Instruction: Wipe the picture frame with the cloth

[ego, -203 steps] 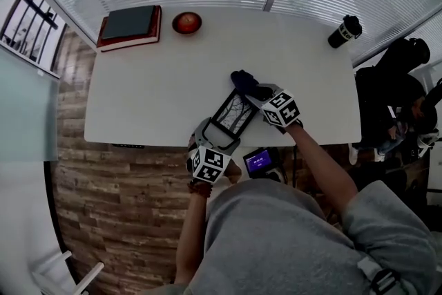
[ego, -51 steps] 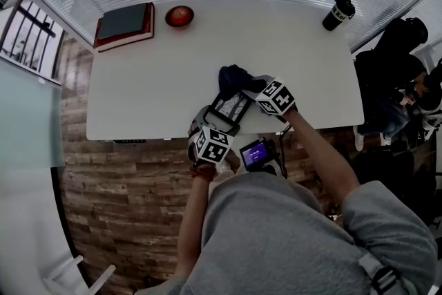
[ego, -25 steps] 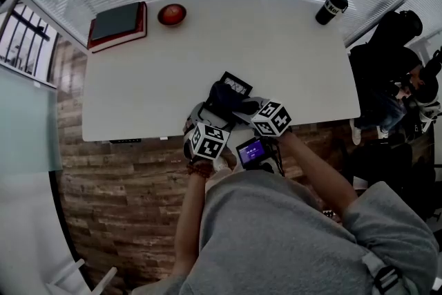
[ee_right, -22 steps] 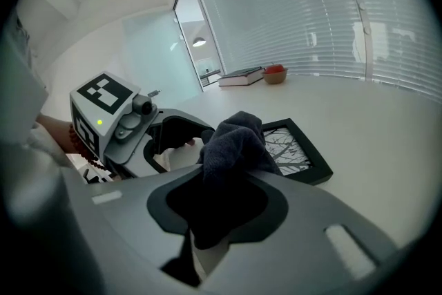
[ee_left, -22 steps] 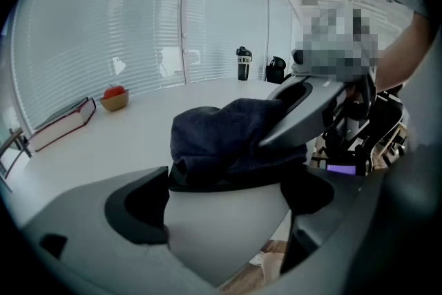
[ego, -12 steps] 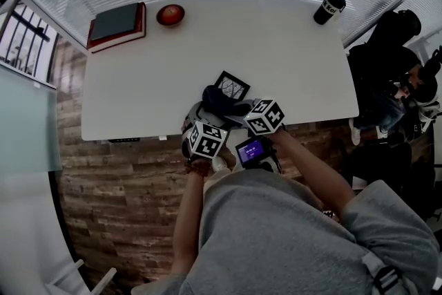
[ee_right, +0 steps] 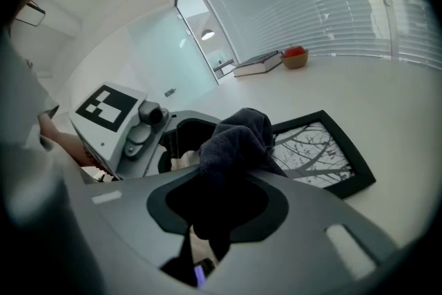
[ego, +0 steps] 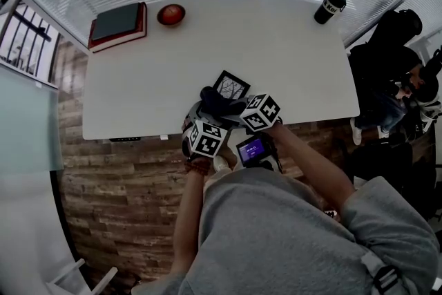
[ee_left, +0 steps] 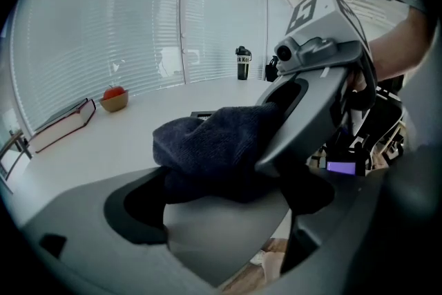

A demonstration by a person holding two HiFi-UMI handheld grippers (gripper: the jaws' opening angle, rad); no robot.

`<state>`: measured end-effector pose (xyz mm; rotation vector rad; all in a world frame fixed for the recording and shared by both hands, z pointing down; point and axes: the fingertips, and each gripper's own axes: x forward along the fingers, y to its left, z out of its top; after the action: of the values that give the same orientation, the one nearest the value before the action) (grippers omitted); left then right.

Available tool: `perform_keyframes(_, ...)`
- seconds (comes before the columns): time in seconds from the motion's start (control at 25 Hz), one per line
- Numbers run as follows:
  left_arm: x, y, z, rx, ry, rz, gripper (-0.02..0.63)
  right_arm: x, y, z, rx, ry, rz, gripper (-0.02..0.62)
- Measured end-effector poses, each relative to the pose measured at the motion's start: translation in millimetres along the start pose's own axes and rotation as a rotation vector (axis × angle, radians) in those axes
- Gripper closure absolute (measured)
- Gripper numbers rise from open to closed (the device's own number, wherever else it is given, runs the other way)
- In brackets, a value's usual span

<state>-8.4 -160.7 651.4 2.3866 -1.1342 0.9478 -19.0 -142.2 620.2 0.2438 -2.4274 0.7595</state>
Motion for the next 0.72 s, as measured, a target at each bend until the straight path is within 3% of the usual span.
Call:
perform_keyframes(0.12,-1,0,1,0.008,-0.016,0.011,0.100,-21,16,36,0.133,-0.268,0.170,0.497)
perform_keyframes(0.2,-2,-1,2,0.028,-0.039,0.018,0.100,-44,21,60,0.193,-0.432,0.211,0.499)
perform_keyframes(0.32,-9,-9,6,0.050,-0.072,-0.018,0.107,-76,18,74,0.116,-0.515,0.129,0.499)
perform_keyframes(0.4,-22,-9,20,0.040,-0.138,-0.031,0.109,-99,14,82,0.063,-0.568,0.060,0.497)
perform_keyframes(0.72,-130,27,140,0.000,-0.572,0.107,0.180,-184,29,127,-0.182,-0.799,-0.235,0.497)
